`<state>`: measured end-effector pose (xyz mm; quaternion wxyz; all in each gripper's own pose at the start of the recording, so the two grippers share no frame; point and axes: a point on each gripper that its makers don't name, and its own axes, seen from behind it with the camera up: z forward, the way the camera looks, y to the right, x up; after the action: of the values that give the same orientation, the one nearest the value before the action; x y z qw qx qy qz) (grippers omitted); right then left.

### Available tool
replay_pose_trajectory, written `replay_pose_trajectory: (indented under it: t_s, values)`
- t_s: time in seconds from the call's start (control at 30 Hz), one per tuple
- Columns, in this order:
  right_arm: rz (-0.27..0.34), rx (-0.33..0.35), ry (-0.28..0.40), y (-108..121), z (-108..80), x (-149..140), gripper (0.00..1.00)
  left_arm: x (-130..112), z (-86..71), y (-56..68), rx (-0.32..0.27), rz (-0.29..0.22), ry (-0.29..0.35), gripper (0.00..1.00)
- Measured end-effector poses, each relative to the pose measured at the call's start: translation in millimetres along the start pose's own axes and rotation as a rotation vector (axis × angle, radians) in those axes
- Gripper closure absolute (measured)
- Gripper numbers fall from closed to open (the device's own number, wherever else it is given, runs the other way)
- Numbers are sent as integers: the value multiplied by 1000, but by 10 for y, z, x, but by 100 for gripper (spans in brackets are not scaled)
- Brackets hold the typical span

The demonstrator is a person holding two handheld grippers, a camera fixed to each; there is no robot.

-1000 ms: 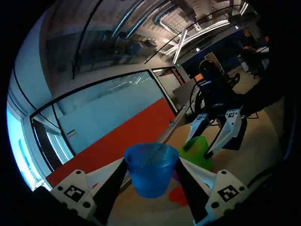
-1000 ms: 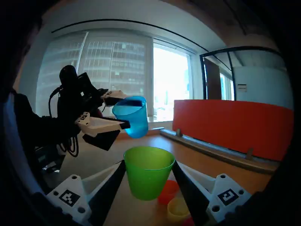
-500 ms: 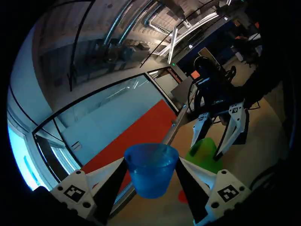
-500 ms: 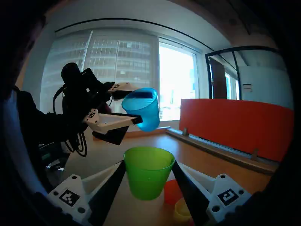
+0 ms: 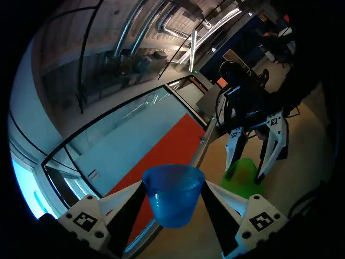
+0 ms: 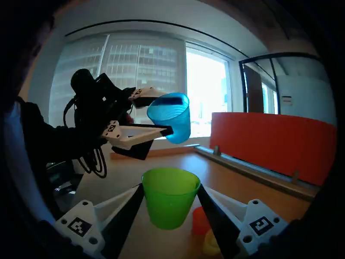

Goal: Pour water

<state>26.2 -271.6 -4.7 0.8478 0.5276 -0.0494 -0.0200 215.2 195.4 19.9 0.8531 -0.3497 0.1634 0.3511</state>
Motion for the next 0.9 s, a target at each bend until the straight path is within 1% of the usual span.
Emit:
replay_pose_trajectory:
  t_s: [0.27, 0.9]
  values:
    - [1, 15, -3, -42, 31, -36, 8, 16, 25, 16, -7, 55, -3, 14]
    - [7, 38, -11, -124, 113, -109, 8, 131, 105, -62, 4, 180, 7, 14]
